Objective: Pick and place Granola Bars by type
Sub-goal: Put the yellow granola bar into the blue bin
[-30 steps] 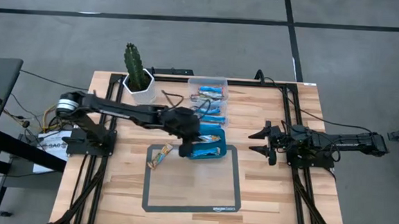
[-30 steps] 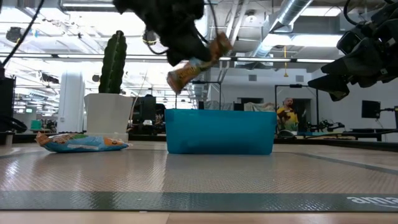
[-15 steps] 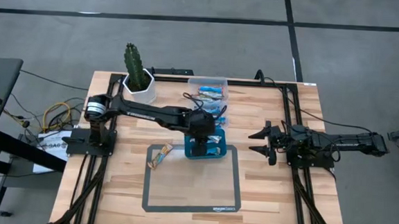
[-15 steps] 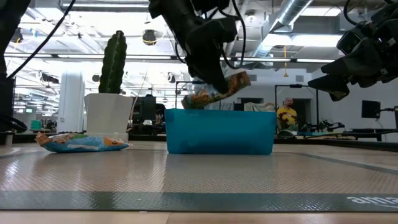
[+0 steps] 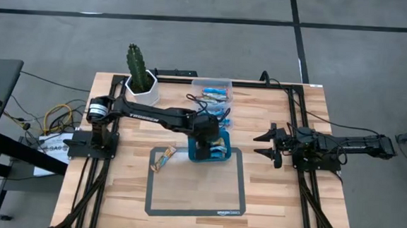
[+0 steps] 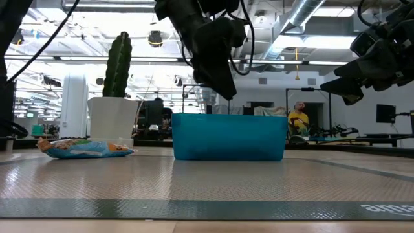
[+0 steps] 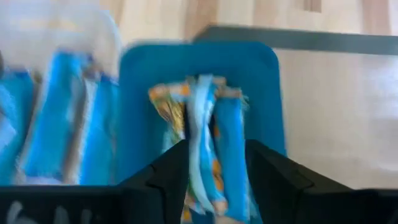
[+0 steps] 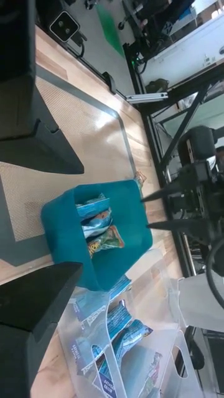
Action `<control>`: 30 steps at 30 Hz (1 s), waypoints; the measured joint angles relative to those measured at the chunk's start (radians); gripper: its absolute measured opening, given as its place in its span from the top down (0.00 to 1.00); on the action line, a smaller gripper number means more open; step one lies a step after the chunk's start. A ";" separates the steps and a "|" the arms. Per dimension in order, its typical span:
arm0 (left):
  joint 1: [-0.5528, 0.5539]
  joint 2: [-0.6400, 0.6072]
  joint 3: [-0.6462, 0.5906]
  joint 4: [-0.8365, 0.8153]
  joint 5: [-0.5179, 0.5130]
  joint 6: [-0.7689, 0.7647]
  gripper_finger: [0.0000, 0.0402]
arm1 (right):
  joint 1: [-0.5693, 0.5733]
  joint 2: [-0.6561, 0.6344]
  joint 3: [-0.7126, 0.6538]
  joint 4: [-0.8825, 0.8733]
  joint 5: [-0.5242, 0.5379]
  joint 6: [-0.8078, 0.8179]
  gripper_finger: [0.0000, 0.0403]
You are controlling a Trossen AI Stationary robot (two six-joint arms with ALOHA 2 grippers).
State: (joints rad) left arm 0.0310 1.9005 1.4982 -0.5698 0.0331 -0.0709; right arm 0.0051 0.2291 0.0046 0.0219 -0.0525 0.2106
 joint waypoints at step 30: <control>0.009 -0.469 -0.526 -0.228 0.022 -0.820 0.60 | 0.000 0.000 0.000 0.000 0.000 0.000 0.42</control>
State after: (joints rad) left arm 0.0398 1.4313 0.9723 -0.7979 0.0547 -0.8906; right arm 0.0048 0.2291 0.0046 0.0218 -0.0524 0.2106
